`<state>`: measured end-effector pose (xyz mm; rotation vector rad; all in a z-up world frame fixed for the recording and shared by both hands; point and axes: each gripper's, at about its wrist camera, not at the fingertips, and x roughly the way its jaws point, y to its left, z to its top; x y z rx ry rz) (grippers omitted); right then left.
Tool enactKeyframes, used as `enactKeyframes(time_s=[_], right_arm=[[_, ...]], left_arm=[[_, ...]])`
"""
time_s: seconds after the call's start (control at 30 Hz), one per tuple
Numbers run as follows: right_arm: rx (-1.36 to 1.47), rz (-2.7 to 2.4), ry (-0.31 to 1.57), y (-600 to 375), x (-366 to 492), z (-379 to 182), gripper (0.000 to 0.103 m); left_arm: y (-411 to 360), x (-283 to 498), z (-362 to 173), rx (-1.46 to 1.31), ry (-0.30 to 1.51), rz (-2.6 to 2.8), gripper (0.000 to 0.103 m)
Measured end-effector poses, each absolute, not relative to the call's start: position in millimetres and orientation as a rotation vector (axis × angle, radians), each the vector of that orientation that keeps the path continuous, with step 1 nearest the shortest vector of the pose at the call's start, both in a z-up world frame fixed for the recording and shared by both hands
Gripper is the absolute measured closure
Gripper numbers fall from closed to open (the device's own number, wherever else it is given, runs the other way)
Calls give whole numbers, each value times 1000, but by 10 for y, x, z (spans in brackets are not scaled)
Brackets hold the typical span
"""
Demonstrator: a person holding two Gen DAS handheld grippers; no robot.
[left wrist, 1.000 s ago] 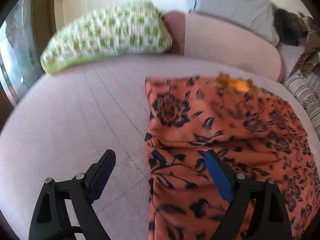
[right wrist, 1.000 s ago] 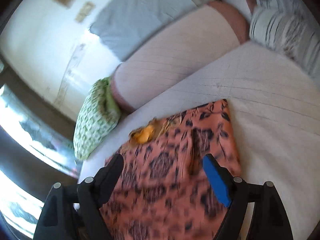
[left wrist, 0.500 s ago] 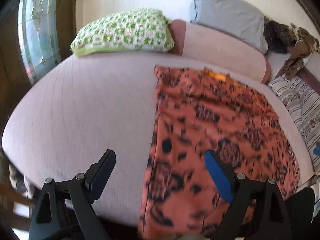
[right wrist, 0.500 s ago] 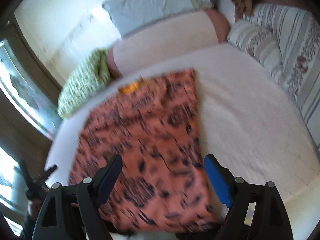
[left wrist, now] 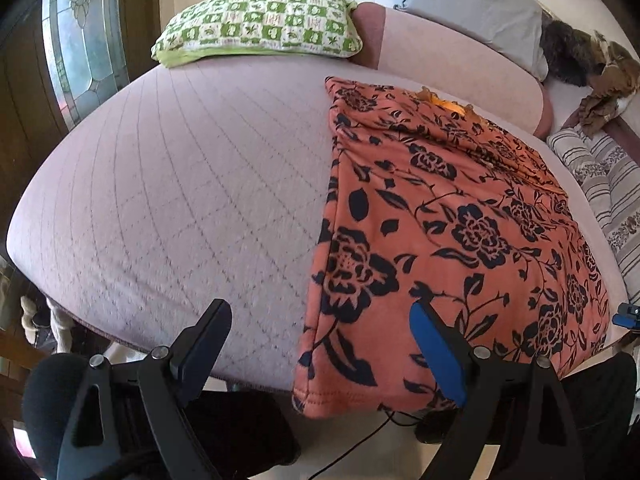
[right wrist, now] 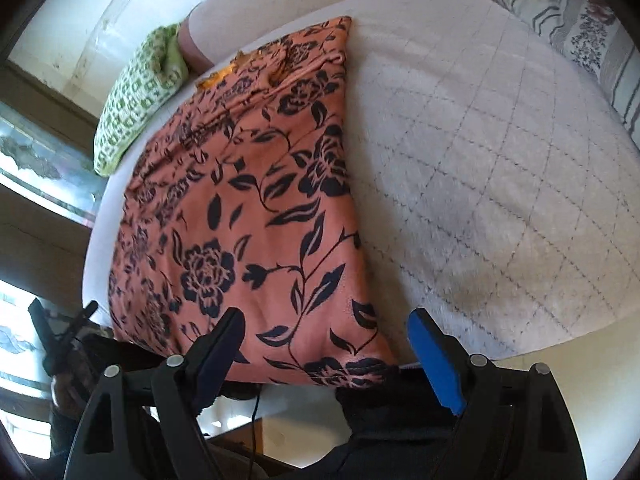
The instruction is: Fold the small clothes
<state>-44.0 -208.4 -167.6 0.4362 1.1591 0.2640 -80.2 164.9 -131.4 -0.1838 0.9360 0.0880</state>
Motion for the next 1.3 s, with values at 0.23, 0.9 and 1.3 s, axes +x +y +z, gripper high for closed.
enactKeyframes(time_s=[0.23, 0.9, 1.3], right_arm=[[357, 305, 1188, -1900, -428, -1789, 21], [332, 261, 1196, -1957, -467, -1705, 38], [446, 328, 1203, -1974, -498, -1656, 97]], left_arm=[[1669, -804, -1438, -202, 992, 75, 12], [1676, -753, -1626, -282, 1083, 8, 72], [1491, -716, -1520, -231, 1072, -30, 97]])
